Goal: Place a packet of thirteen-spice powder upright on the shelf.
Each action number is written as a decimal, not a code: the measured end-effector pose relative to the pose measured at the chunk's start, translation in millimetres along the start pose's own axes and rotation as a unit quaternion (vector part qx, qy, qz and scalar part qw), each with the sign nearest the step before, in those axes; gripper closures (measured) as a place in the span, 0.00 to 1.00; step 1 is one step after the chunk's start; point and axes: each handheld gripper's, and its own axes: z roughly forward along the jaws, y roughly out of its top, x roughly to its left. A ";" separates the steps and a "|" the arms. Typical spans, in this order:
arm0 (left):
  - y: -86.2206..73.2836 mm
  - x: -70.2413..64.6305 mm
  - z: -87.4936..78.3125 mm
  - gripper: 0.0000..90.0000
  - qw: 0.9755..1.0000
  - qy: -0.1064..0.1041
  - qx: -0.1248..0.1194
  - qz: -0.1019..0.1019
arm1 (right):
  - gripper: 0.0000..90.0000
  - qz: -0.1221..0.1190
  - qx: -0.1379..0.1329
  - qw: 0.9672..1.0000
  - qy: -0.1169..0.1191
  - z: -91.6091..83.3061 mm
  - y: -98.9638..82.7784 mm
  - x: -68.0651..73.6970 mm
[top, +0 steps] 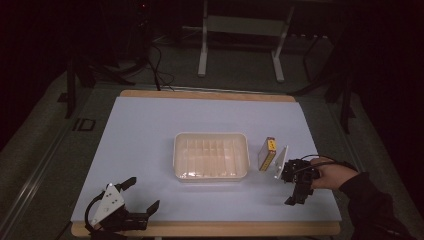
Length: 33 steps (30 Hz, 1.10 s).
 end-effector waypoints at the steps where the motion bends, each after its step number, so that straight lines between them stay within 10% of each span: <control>1: 0.0 0.0 0.0 0.00 1.000 0.000 0.000 0.000 | 0.16 -0.005 0.007 1.000 0.002 -2.1 3.7 -0.2; 33: 0.4 1.8 0.1 0.00 1.000 -0.001 -0.004 -0.006 | 0.15 -0.017 -0.034 0.996 -0.076 -101.3 34.2 -19.3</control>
